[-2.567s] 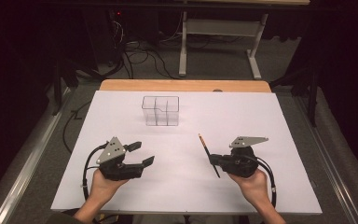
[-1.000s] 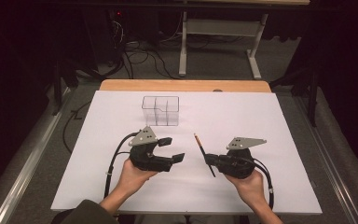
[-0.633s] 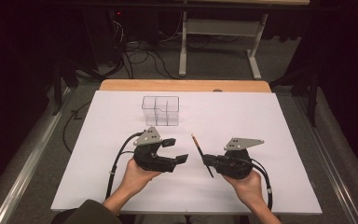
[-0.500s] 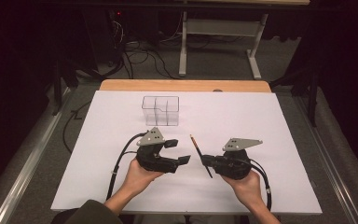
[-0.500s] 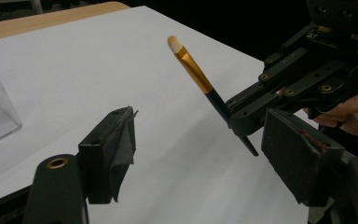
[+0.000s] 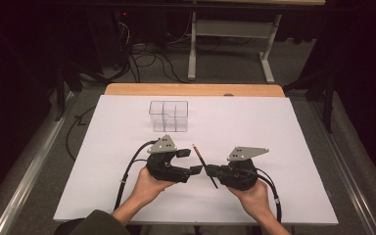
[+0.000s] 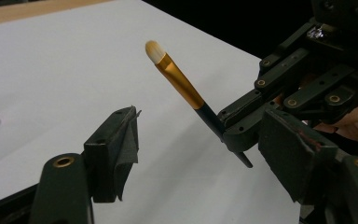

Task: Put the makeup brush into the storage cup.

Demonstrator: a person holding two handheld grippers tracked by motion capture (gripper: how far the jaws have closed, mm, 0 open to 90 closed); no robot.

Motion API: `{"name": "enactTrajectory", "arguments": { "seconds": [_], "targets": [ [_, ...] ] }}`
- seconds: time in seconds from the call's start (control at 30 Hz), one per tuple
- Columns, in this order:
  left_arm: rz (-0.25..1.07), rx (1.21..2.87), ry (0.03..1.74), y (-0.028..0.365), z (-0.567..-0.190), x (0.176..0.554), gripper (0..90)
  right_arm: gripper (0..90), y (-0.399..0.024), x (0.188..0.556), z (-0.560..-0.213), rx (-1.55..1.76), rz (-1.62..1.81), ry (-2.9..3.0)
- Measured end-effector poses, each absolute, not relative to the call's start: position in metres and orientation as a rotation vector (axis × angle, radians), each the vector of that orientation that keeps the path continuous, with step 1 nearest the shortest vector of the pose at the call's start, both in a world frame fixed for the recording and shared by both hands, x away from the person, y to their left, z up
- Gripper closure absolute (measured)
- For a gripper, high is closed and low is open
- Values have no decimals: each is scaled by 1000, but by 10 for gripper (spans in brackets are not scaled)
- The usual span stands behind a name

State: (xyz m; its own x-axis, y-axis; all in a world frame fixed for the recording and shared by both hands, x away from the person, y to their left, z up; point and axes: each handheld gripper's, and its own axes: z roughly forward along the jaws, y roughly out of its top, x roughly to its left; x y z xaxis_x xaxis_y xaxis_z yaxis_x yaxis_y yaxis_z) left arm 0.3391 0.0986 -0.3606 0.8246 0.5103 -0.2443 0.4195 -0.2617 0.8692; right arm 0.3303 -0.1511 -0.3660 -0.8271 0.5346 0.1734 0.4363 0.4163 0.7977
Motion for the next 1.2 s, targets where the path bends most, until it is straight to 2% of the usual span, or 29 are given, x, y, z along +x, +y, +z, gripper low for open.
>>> {"name": "enactTrajectory", "arguments": {
  "seconds": [0.3, 0.8, 1.2],
  "targets": [
    [128, 1875, 722, 101, -360, 337, 388, 850, -141, 328, -368, 842, 1375, 2572],
    [85, 1851, 745, 104, -364, 339, 551, 850, -131, 325, -368, 812, 1382, 2586],
    [41, 1849, 731, 103, -366, 340, 631, 850, -129, 326, -368, 800, 1395, 2577]
  ]
}}
